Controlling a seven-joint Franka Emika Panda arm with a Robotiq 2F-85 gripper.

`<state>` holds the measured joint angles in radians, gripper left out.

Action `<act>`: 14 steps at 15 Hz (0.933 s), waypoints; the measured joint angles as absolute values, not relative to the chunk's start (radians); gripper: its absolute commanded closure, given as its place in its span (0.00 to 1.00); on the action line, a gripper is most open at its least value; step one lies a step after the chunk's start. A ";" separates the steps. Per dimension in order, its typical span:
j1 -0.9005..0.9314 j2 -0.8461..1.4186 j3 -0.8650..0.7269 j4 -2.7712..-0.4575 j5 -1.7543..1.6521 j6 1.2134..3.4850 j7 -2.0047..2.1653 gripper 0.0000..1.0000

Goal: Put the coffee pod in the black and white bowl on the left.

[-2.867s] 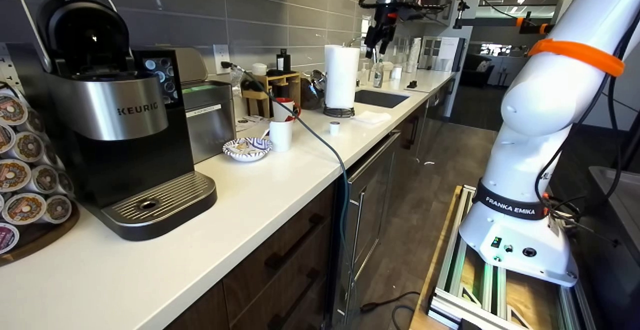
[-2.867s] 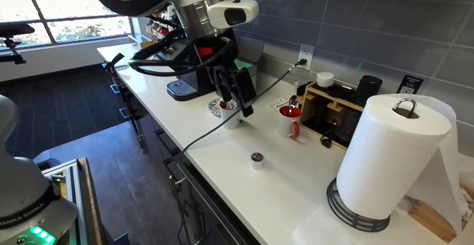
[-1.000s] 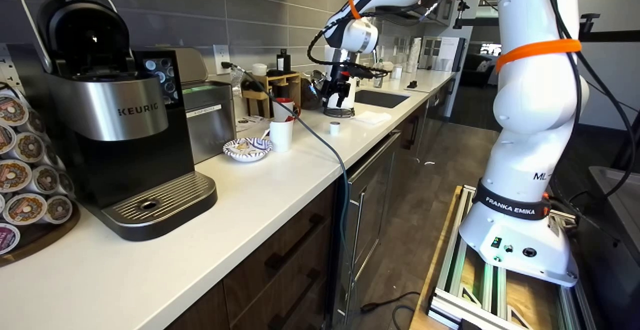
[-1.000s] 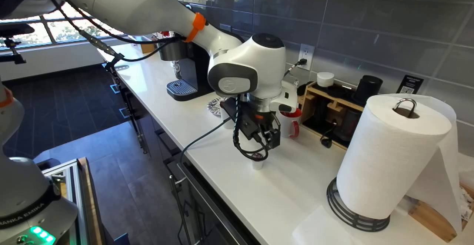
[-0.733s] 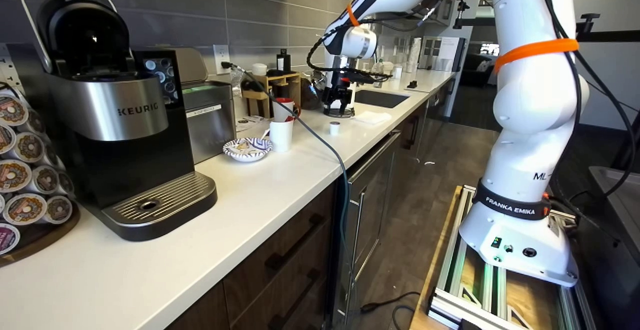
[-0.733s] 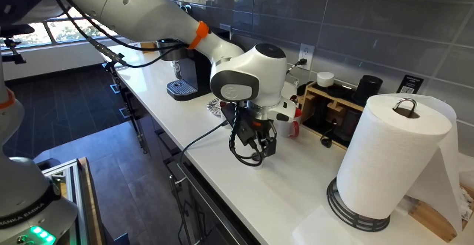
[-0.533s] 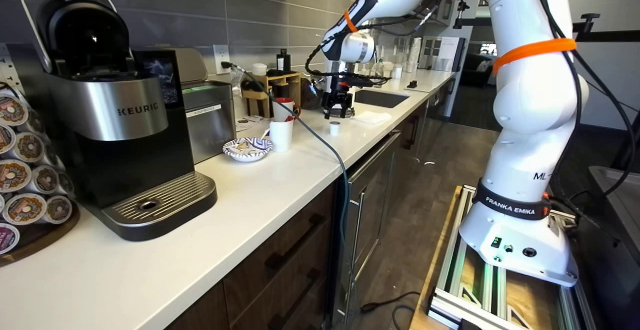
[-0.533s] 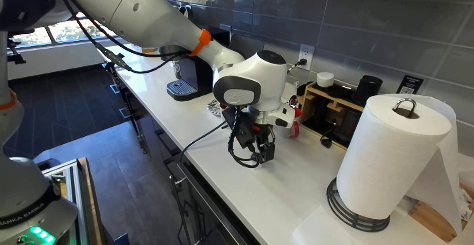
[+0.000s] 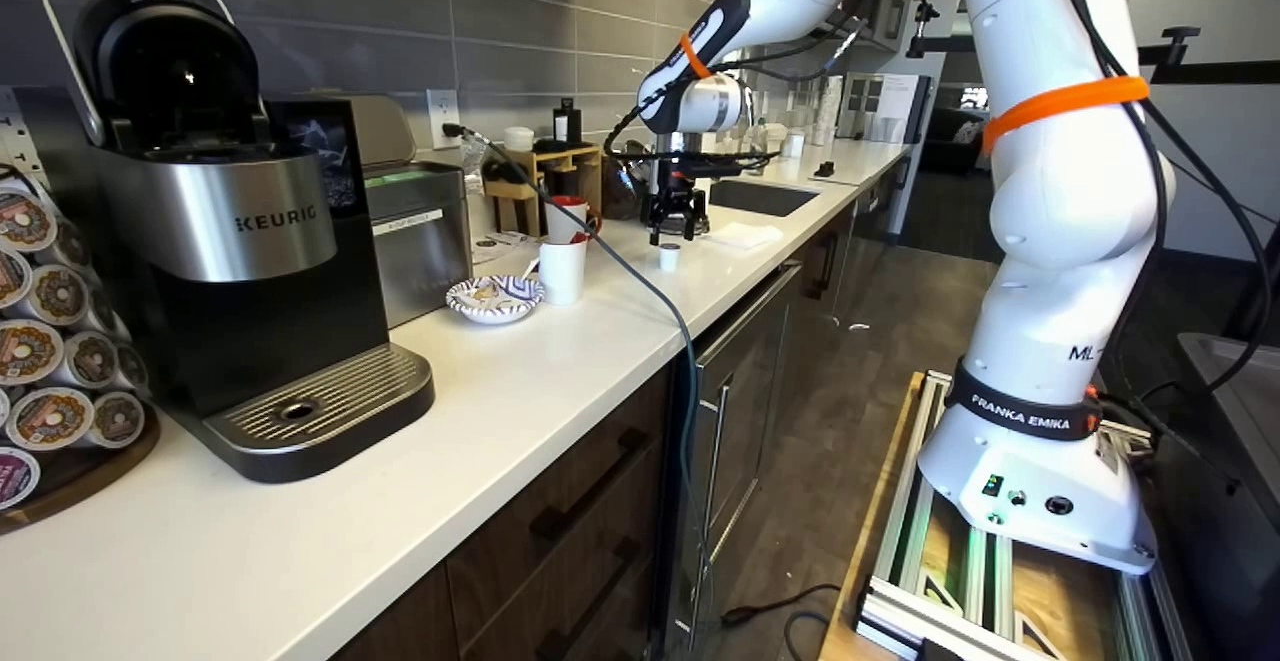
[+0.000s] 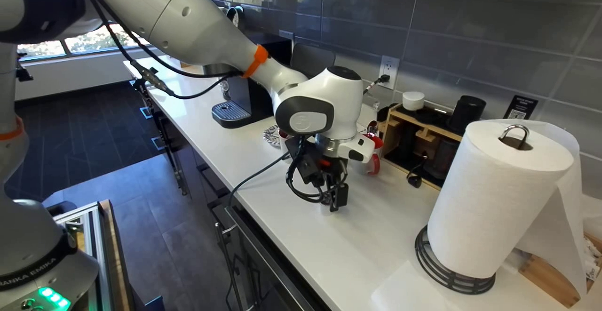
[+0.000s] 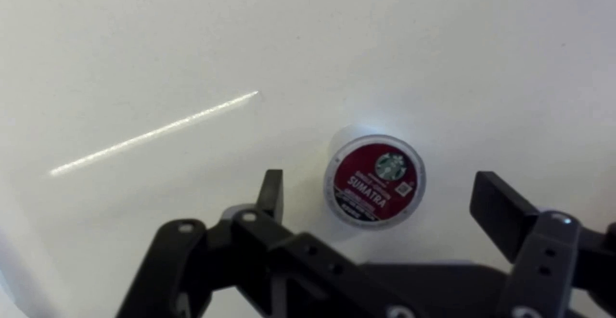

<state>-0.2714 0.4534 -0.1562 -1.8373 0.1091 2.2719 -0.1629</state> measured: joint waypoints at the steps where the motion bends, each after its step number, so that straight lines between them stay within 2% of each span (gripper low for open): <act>1: -0.268 0.454 -0.156 -1.836 0.107 2.272 -0.159 0.00; 3: -0.264 0.456 -0.156 -1.835 0.106 2.272 -0.151 0.00; 5: -0.263 0.461 -0.156 -1.835 0.106 2.272 -0.141 0.10; 7: -0.263 0.469 -0.156 -1.835 0.106 2.272 -0.137 0.14; 8: -0.263 0.474 -0.157 -1.834 0.105 2.272 -0.135 0.21; 9: -0.263 0.479 -0.157 -1.833 0.103 2.272 -0.132 0.17; 10: -0.263 0.484 -0.158 -1.832 0.100 2.272 -0.128 0.36; 12: -0.263 0.492 -0.159 -1.829 0.093 2.272 -0.119 0.43; 14: -0.262 0.495 -0.159 -1.828 0.083 2.272 -0.104 0.59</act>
<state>-0.2620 0.4948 -0.1595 -1.8283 0.0834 2.2719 -0.1041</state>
